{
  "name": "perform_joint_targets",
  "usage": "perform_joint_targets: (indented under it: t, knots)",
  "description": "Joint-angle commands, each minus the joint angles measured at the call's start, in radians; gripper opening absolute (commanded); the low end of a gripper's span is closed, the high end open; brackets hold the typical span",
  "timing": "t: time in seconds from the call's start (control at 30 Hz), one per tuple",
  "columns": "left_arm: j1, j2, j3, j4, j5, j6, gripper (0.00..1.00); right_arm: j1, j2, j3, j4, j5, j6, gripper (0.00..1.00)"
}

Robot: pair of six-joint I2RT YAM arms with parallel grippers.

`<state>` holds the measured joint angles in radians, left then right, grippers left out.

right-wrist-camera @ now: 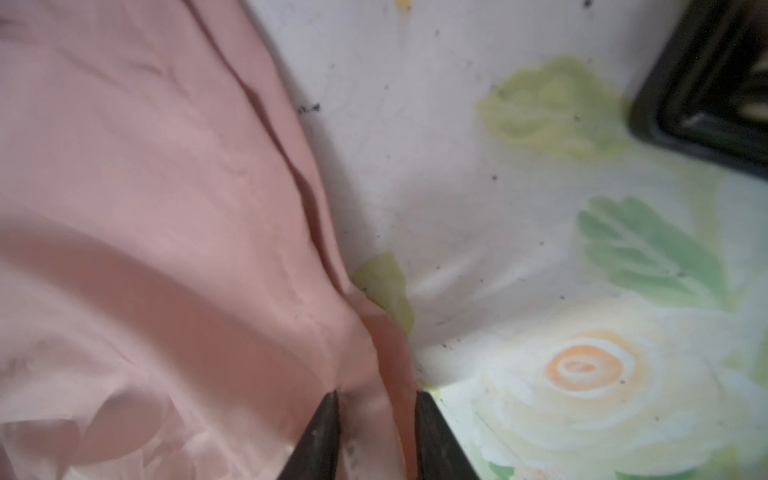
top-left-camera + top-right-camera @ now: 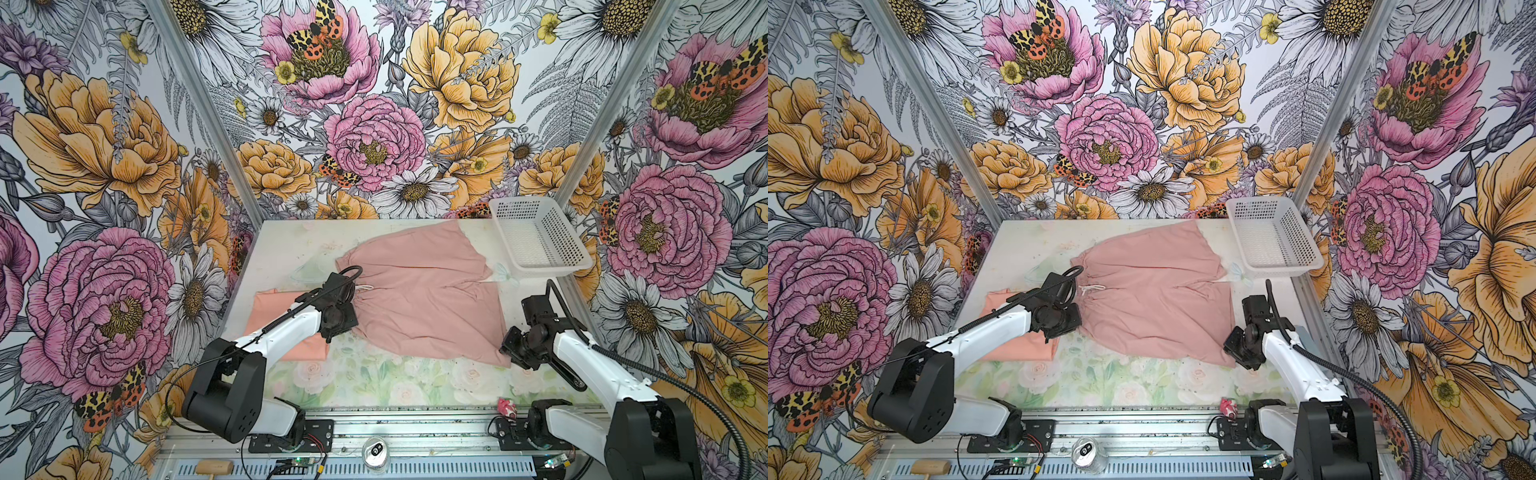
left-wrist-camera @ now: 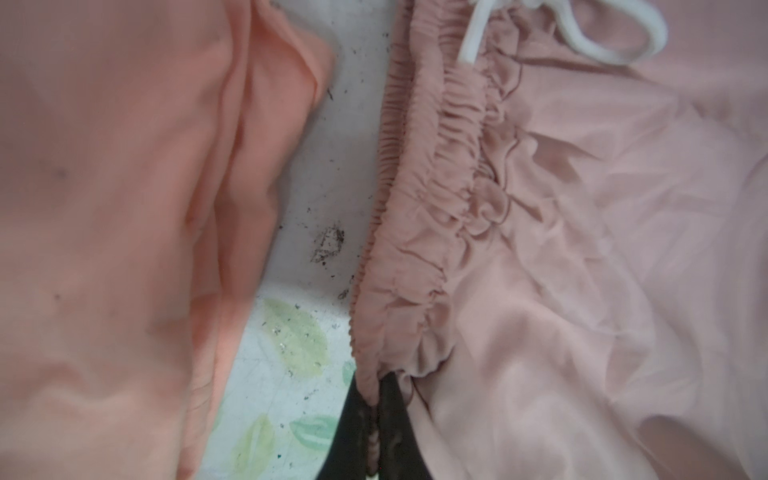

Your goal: Fold and stack the mixed laundry pile

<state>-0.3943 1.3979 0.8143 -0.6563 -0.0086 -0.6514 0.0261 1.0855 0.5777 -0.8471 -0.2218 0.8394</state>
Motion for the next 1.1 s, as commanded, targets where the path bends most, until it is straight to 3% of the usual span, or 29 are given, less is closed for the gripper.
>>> perform_joint_targets:
  t: [0.0,0.47,0.77,0.9,1.0,1.07]
  knots:
    - [0.009,-0.035,0.001,-0.015,-0.022,0.019,0.0,0.003,-0.032,0.012,0.035,-0.014,0.065,0.03]
    - [0.086,-0.093,-0.008,-0.043,-0.004,0.087,0.0,-0.026,0.085,0.194,-0.051,0.142,-0.09,0.0]
    - [0.09,0.039,0.108,-0.039,-0.008,0.133,0.0,-0.029,0.458,0.435,0.075,0.089,-0.224,0.0]
    - [0.112,0.111,0.126,-0.007,0.01,0.142,0.0,-0.033,0.545,0.502,0.092,0.1,-0.284,0.22]
    - [0.13,0.147,0.12,0.017,0.025,0.145,0.0,-0.054,0.462,0.467,0.094,0.098,-0.295,0.39]
    - [0.136,0.165,0.121,0.024,0.032,0.146,0.0,-0.063,0.384,0.417,0.093,0.072,-0.294,0.44]
